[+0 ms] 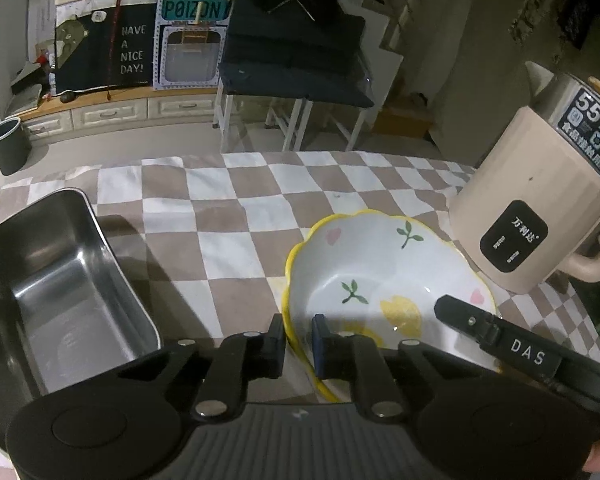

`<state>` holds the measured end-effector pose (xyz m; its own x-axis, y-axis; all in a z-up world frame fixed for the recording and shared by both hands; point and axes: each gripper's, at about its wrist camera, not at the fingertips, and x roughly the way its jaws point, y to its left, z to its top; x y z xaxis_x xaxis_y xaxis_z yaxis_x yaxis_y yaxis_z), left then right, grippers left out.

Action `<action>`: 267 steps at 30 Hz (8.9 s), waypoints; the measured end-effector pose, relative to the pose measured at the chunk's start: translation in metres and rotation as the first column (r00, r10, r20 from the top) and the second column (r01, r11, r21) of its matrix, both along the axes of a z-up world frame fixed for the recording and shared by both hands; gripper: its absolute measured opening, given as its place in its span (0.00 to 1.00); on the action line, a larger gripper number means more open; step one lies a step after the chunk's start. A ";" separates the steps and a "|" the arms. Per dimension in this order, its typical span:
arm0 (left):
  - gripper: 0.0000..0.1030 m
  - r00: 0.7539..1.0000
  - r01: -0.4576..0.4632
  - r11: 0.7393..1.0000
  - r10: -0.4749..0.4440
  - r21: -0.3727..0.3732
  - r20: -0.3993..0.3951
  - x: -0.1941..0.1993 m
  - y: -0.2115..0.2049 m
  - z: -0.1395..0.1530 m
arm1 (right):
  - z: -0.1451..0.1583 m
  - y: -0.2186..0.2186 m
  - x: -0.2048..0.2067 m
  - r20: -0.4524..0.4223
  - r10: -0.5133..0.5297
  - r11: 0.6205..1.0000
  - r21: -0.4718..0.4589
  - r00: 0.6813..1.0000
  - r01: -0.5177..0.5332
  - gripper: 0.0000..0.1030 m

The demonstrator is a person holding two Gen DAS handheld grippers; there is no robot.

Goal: Organize plates and bowls
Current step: 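Close both tools on the floral bowl rim, then lift the floral bowl with both tools and carry it to the cream bowl, then lower the floral bowl into the cream bowl with both tools, then open both tools and release the floral bowl, then move both tools to the rim of a square steel tray, then close both tools on the square steel tray rim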

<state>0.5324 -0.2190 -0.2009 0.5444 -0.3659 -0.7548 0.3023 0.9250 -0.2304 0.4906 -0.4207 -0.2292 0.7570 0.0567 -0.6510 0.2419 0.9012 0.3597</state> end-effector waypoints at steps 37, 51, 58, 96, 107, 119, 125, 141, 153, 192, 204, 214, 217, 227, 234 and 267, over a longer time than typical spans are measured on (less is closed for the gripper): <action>0.14 0.970 -0.096 0.995 0.100 -0.026 0.222 -0.130 0.058 0.155 | 0.137 0.047 -0.094 0.156 0.113 0.993 -0.036 0.981 -0.109 0.12; 0.14 0.951 -0.071 0.996 0.084 -0.054 0.298 -0.227 0.111 0.199 | 0.179 0.079 -0.176 0.223 0.154 0.988 -0.007 0.963 -0.156 0.12; 0.13 0.945 -0.086 0.995 0.094 -0.042 0.313 -0.263 0.144 0.197 | 0.176 0.107 -0.204 0.215 0.167 0.985 0.013 0.962 -0.174 0.12; 0.13 0.941 -0.335 0.942 0.334 0.011 0.059 -0.317 0.319 0.115 | 0.112 0.250 -0.163 -0.152 0.502 0.864 0.039 0.851 -0.502 0.12; 0.13 0.947 -0.311 0.948 0.315 0.066 -0.067 -0.309 0.320 0.086 | 0.091 0.262 -0.169 -0.268 0.493 0.862 0.024 0.827 -0.506 0.12; 0.13 0.943 -0.287 0.949 0.303 0.129 -0.138 -0.309 0.317 0.065 | 0.076 0.274 -0.173 -0.346 0.505 0.839 -0.018 0.791 -0.544 0.12; 0.13 0.945 -0.270 0.951 0.291 0.147 -0.148 -0.309 0.314 0.062 | 0.074 0.271 -0.171 -0.370 0.503 0.837 -0.020 0.782 -0.548 0.12; 0.15 0.945 -0.252 0.954 0.279 0.162 -0.172 -0.305 0.311 0.056 | 0.070 0.272 -0.167 -0.414 0.492 0.832 -0.036 0.766 -0.553 0.12; 0.15 0.948 -0.241 0.956 0.269 0.168 -0.172 -0.305 0.311 0.057 | 0.071 0.270 -0.167 -0.412 0.500 0.825 -0.040 0.762 -0.563 0.12; 0.97 0.838 -0.543 0.839 0.544 -0.032 0.055 -0.316 0.382 0.122 | 0.128 0.271 -0.165 -0.072 0.558 0.826 -0.050 0.827 -0.561 0.85; 0.99 0.689 -0.722 0.686 0.703 0.090 0.178 -0.287 0.471 0.111 | 0.125 0.322 -0.120 0.019 0.532 0.844 0.068 0.847 -0.532 1.00; 0.99 0.718 -0.696 0.692 0.678 0.192 0.158 -0.248 0.504 0.074 | 0.084 0.395 -0.080 -0.118 0.537 0.836 0.207 0.836 -0.508 0.98; 0.99 0.720 -0.692 0.692 0.679 0.206 0.143 -0.235 0.507 0.062 | 0.074 0.414 -0.075 -0.146 0.580 0.810 0.205 0.801 -0.549 0.91; 0.99 0.692 -0.719 0.666 0.713 0.200 0.112 -0.216 0.522 0.044 | 0.052 0.458 -0.069 -0.212 0.632 0.771 0.081 0.745 -0.631 0.79; 0.99 0.699 -0.711 0.672 0.709 0.207 0.097 -0.213 0.524 0.039 | 0.042 0.460 -0.071 -0.256 0.637 0.755 0.017 0.727 -0.655 0.76; 0.04 0.796 -0.606 0.796 0.606 0.022 0.000 -0.247 0.520 0.063 | 0.066 0.431 -0.050 -0.105 0.647 0.762 0.133 0.755 -0.634 0.10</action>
<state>0.2852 0.3010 -0.1382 0.6450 0.0517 -0.7624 -0.3225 0.9229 -0.2103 0.4403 0.0103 -0.1630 0.4276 0.5551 -0.7135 -0.3294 0.8307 0.4489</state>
